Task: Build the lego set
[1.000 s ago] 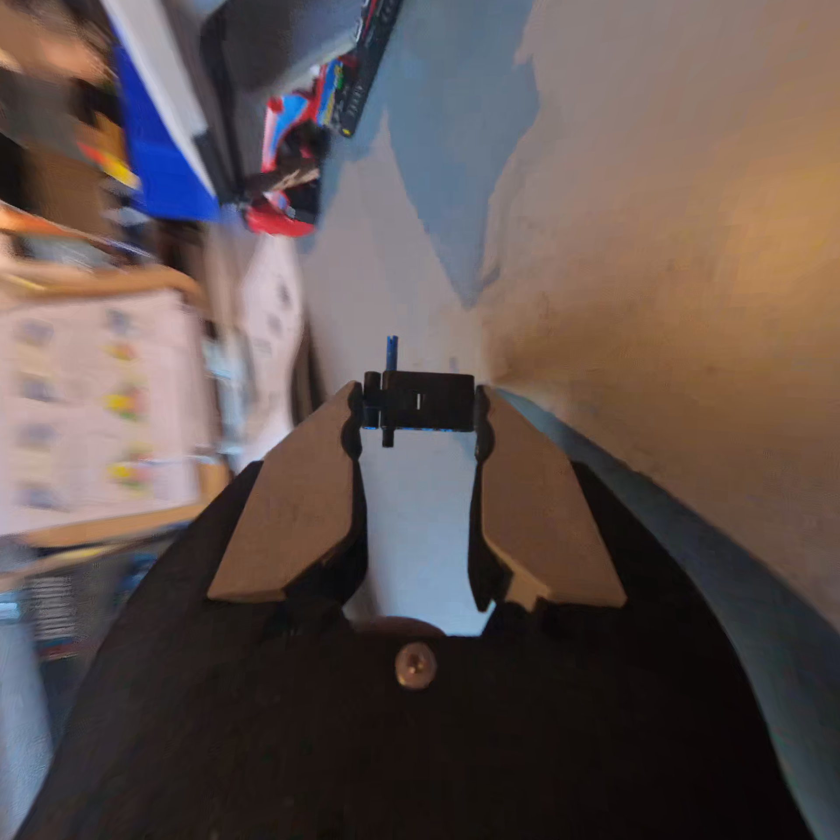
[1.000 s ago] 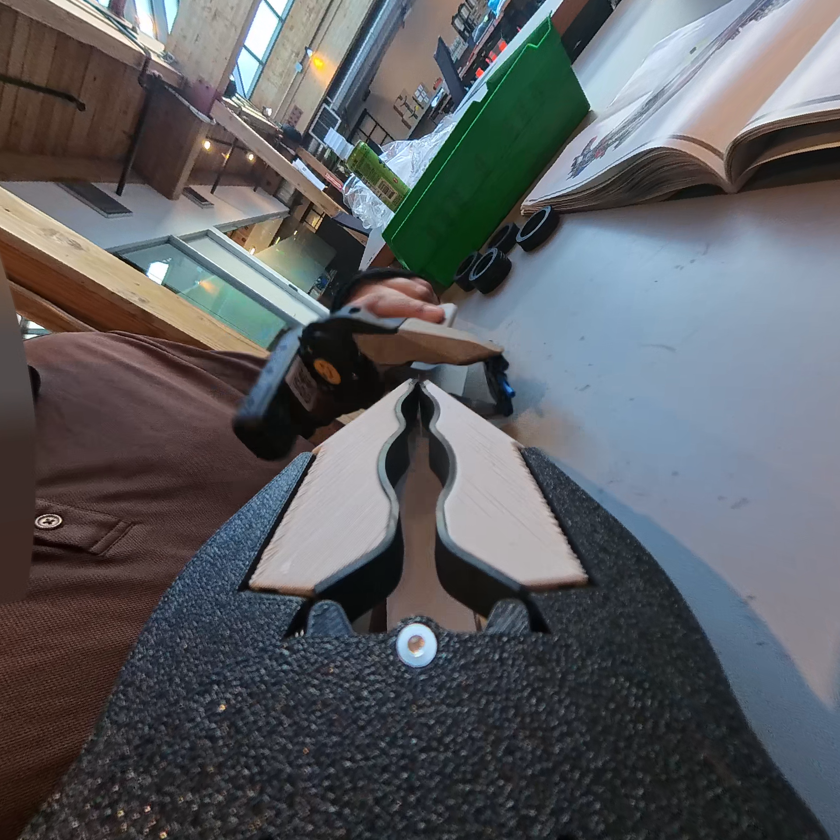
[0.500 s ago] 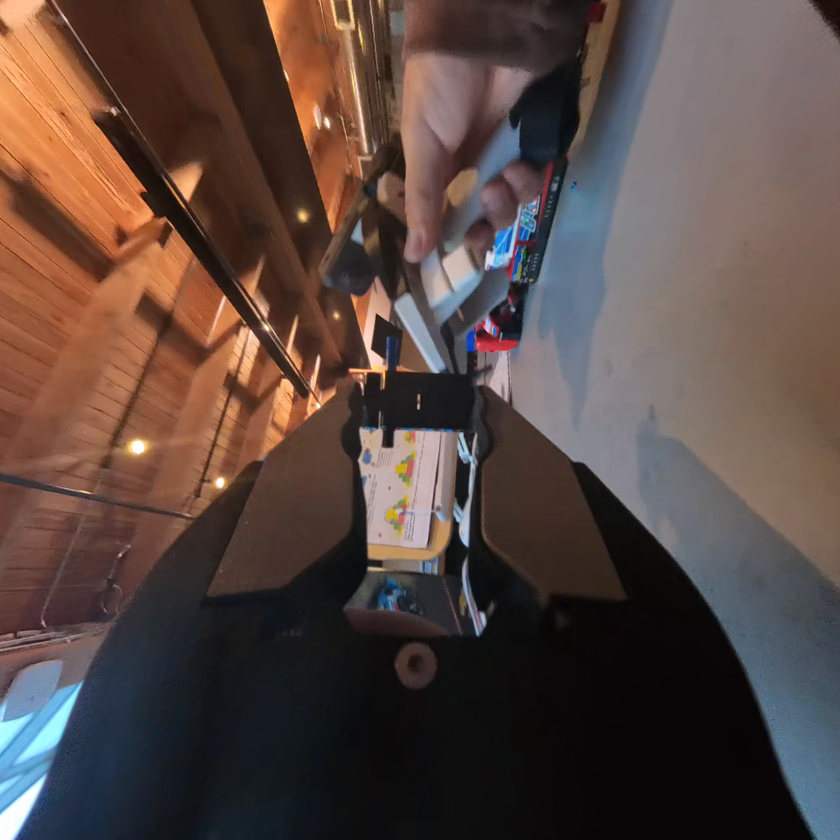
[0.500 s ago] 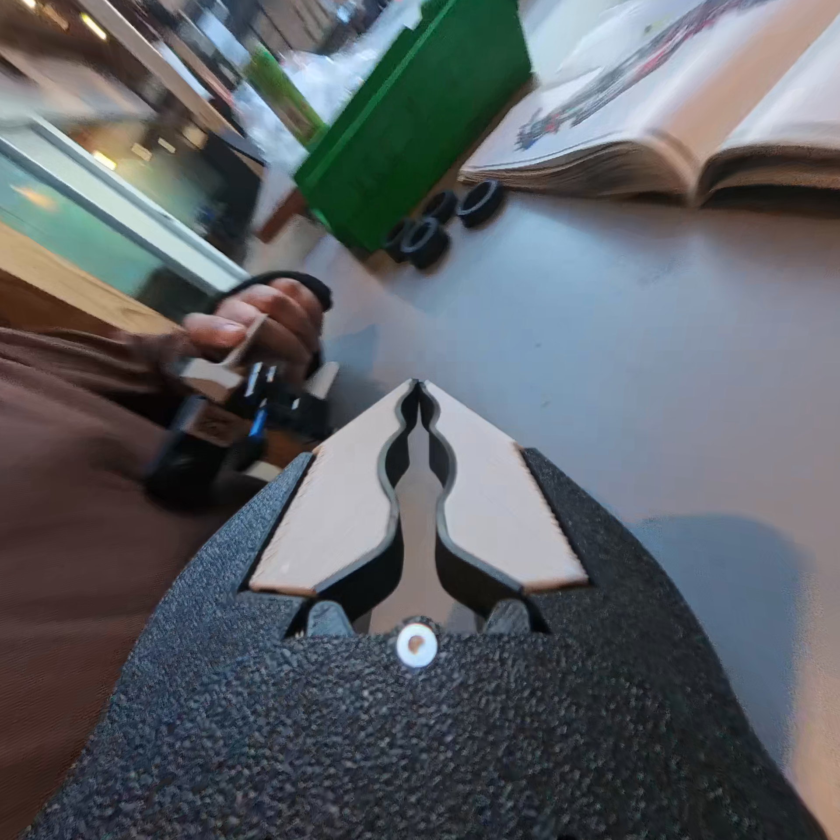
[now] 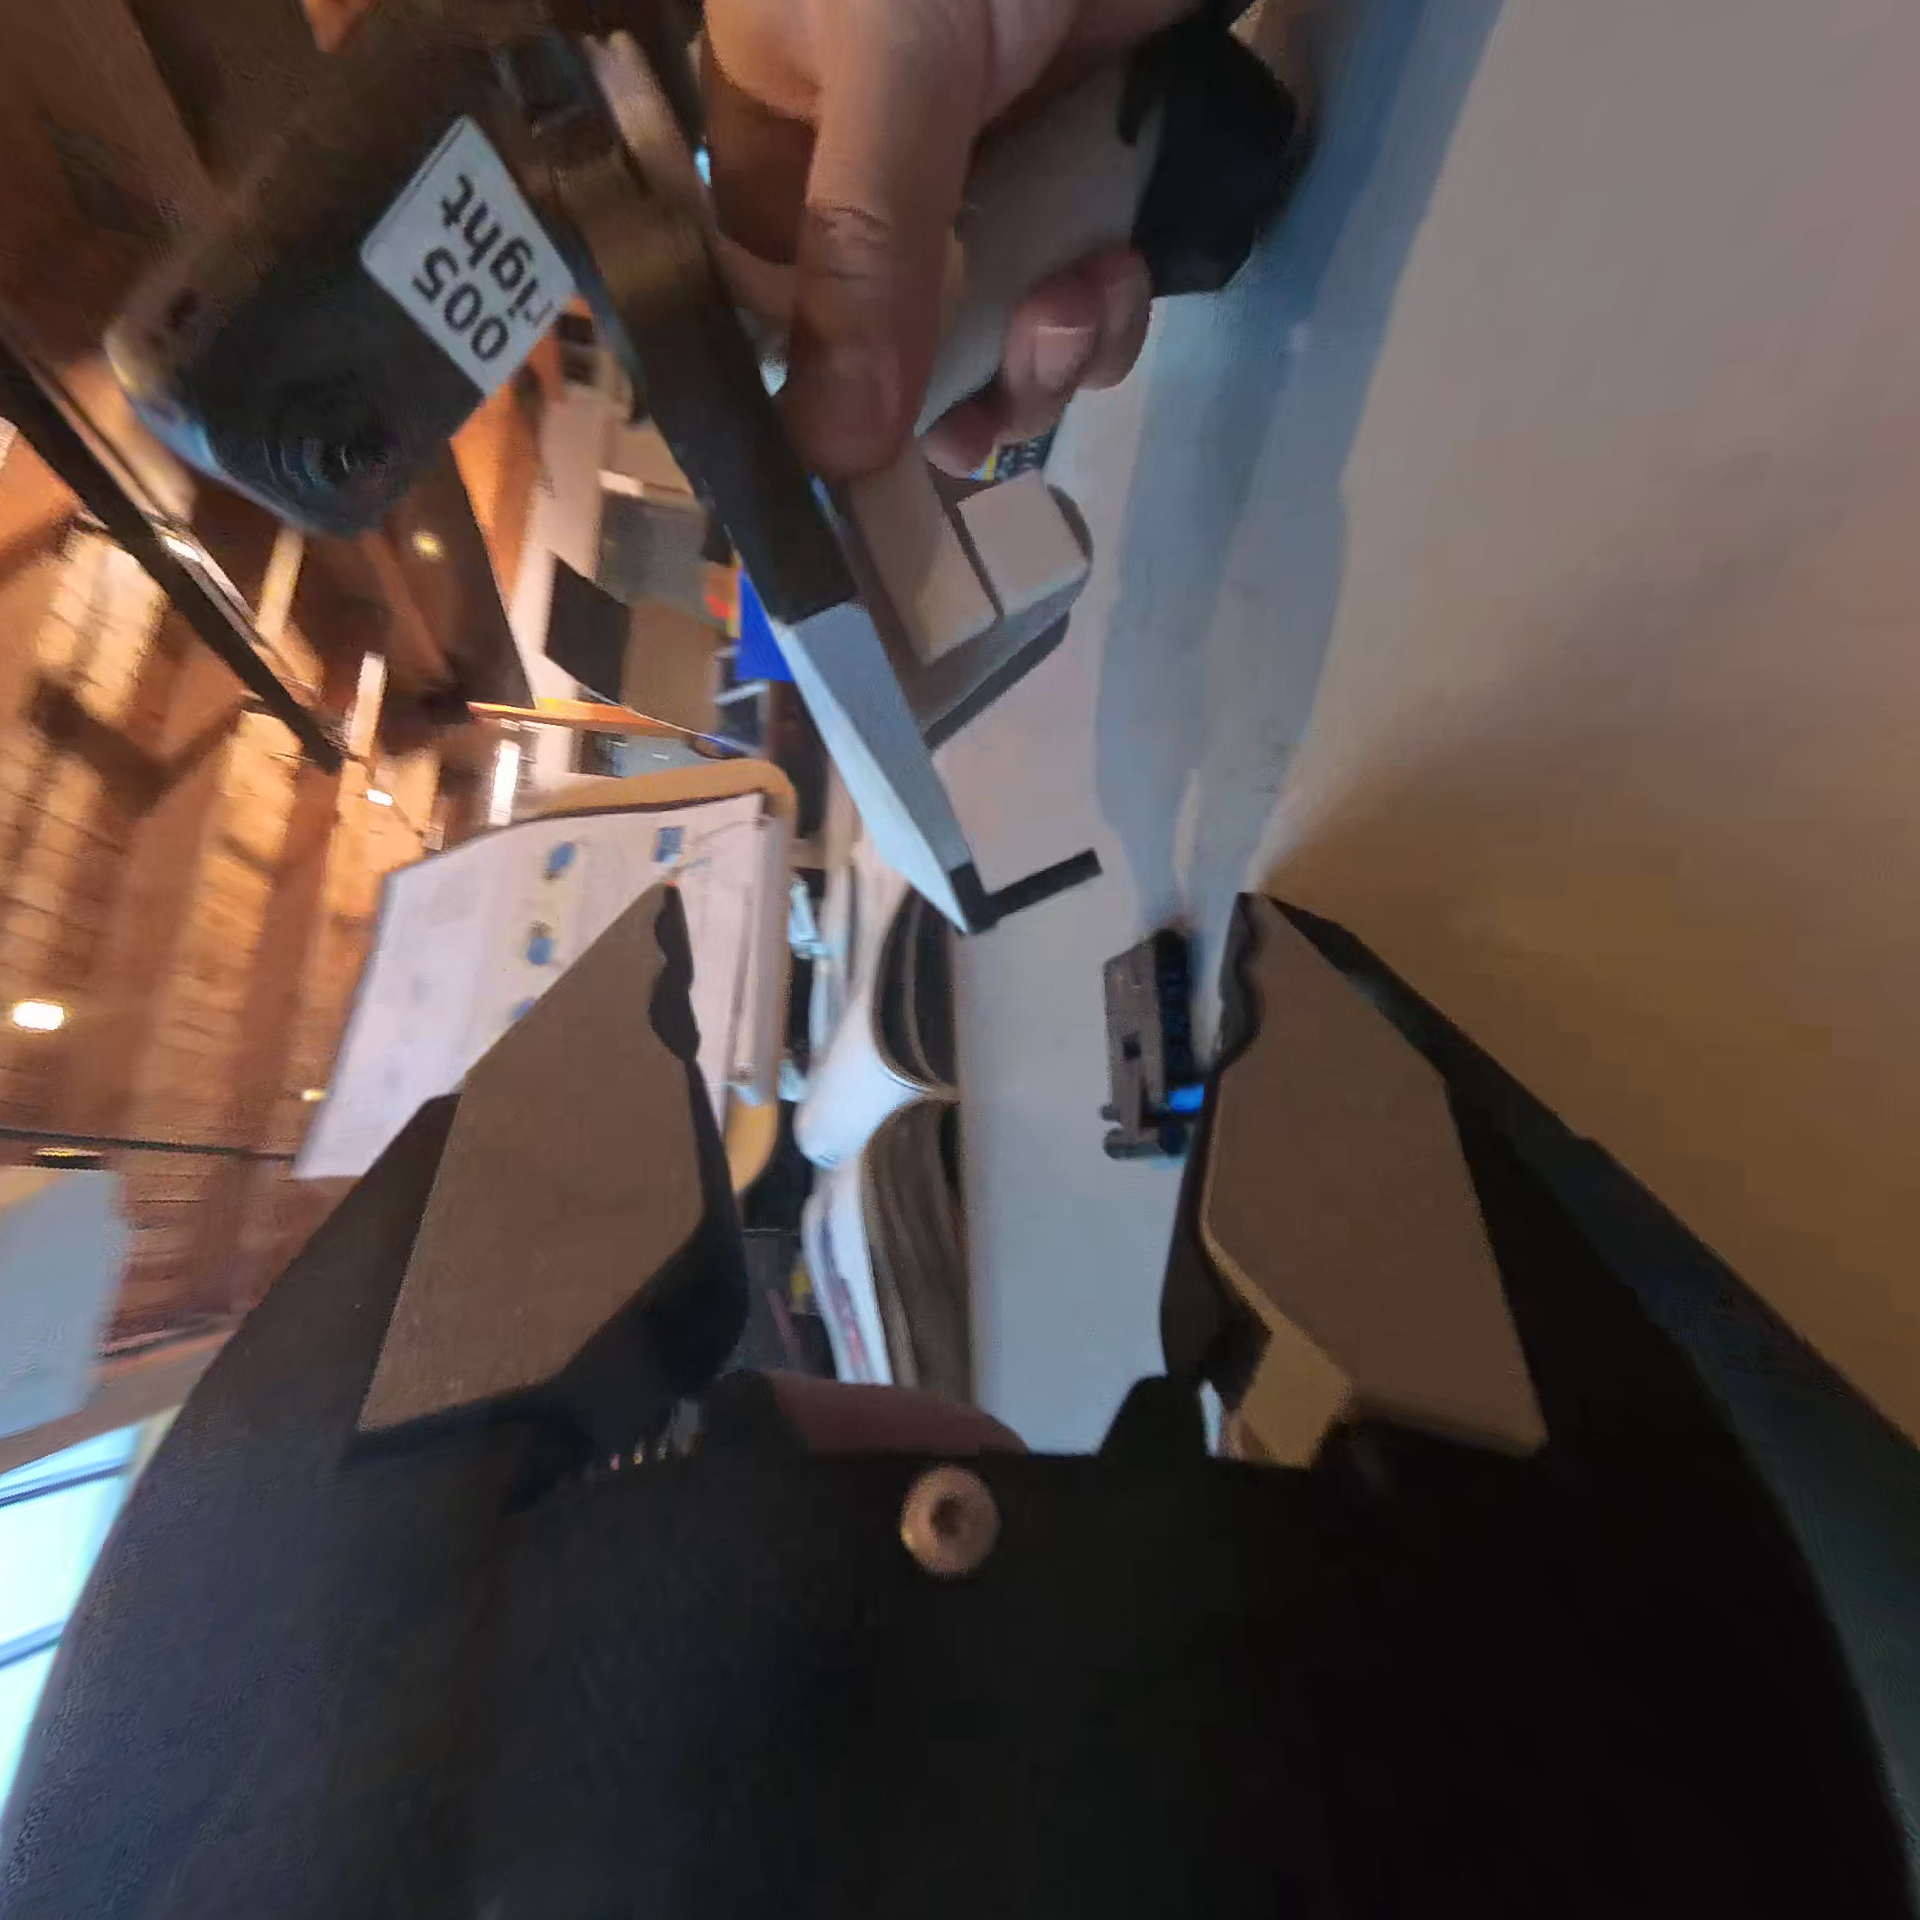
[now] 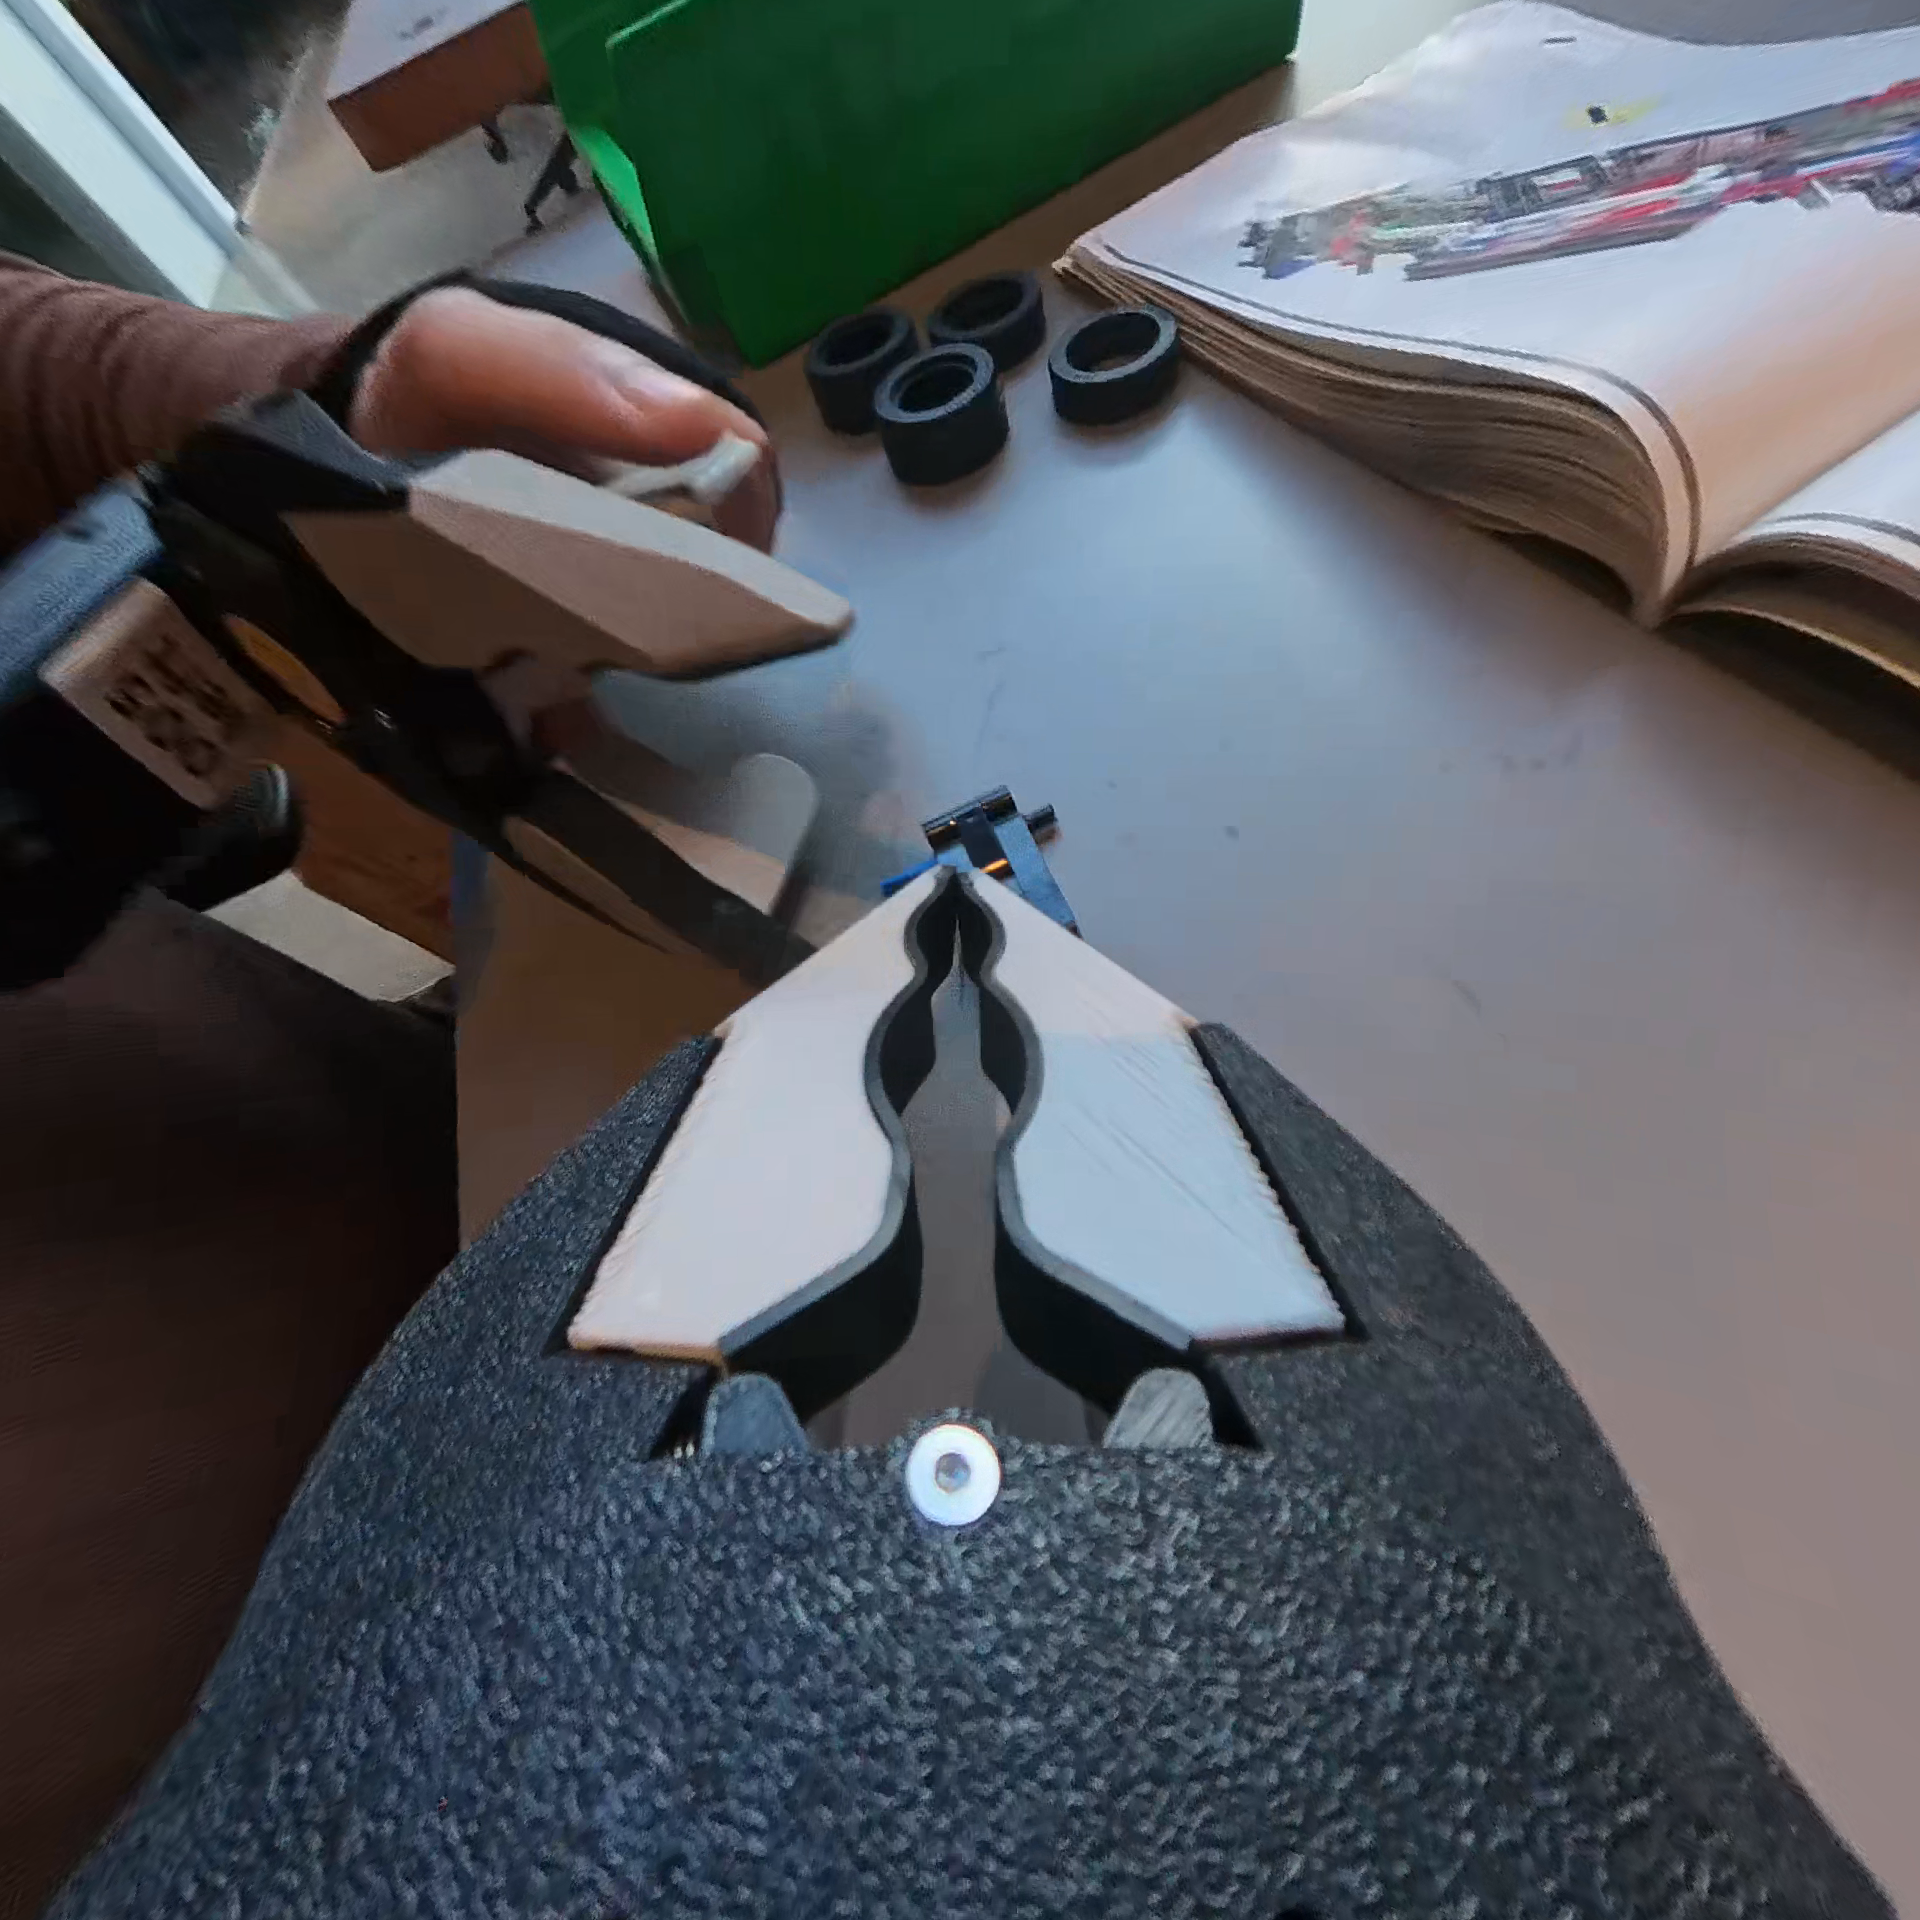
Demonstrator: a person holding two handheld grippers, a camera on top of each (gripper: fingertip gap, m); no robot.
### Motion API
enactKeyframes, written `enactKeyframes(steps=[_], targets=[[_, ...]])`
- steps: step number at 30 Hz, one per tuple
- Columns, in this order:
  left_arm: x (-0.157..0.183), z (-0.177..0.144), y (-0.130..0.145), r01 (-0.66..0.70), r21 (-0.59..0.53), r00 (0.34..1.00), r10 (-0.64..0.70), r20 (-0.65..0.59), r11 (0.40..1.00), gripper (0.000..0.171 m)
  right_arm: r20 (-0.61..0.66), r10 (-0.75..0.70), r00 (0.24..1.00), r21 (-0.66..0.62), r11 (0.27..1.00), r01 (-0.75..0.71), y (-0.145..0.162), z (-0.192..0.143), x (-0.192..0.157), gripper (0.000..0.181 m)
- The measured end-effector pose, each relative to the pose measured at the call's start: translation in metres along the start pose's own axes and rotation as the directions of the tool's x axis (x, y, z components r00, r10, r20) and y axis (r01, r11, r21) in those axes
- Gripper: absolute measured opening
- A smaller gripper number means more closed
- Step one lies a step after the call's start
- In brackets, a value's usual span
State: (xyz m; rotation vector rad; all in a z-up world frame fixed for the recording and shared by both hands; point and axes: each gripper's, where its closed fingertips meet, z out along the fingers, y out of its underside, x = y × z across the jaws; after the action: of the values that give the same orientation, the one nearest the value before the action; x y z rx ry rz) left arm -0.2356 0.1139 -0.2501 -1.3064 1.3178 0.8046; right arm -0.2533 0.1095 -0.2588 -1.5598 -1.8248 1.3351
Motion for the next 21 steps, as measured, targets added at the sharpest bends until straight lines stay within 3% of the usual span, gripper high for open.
enactKeyframes(steps=[4, 7, 10, 15, 19, 20, 21], targets=[[0.011, -0.023, 0.002, 0.186, -0.019, 0.968, -0.186, -0.168, 0.982, 0.100, -0.036, 0.025, 0.999, 0.021, 0.999, -0.024, 0.002, -0.012, 0.010, 0.000], [0.018, -0.032, 0.024, 0.315, -0.154, 0.897, -0.346, -0.276, 0.937, 0.095, -0.040, 0.070, 0.997, 0.059, 0.996, -0.068, -0.001, -0.024, 0.017, 0.000], [0.029, -0.035, 0.045, 0.432, -0.296, 0.780, -0.518, -0.352, 0.852, 0.070, -0.031, 0.115, 0.993, 0.112, 0.987, -0.111, -0.007, -0.038, 0.020, 0.000], [0.036, -0.023, 0.044, 0.574, -0.307, 0.634, -0.650, -0.419, 0.759, 0.059, 0.045, 0.207, 0.977, 0.199, 0.957, -0.211, -0.020, -0.056, 0.020, 0.000], [0.047, -0.027, 0.036, 0.619, -0.418, 0.459, -0.738, -0.495, 0.665, 0.037, 0.050, 0.218, 0.975, 0.217, 0.950, -0.224, -0.021, -0.065, 0.020, 0.000], [0.049, -0.029, 0.033, 0.627, -0.441, 0.413, -0.754, -0.511, 0.642, 0.042, 0.051, 0.218, 0.975, 0.216, 0.950, -0.224, -0.020, -0.066, 0.020, 0.000], [0.052, -0.031, 0.030, 0.628, -0.462, 0.369, -0.762, -0.531, 0.626, 0.062, 0.051, 0.219, 0.974, 0.217, 0.950, -0.225, -0.020, -0.067, 0.020, 0.000]])
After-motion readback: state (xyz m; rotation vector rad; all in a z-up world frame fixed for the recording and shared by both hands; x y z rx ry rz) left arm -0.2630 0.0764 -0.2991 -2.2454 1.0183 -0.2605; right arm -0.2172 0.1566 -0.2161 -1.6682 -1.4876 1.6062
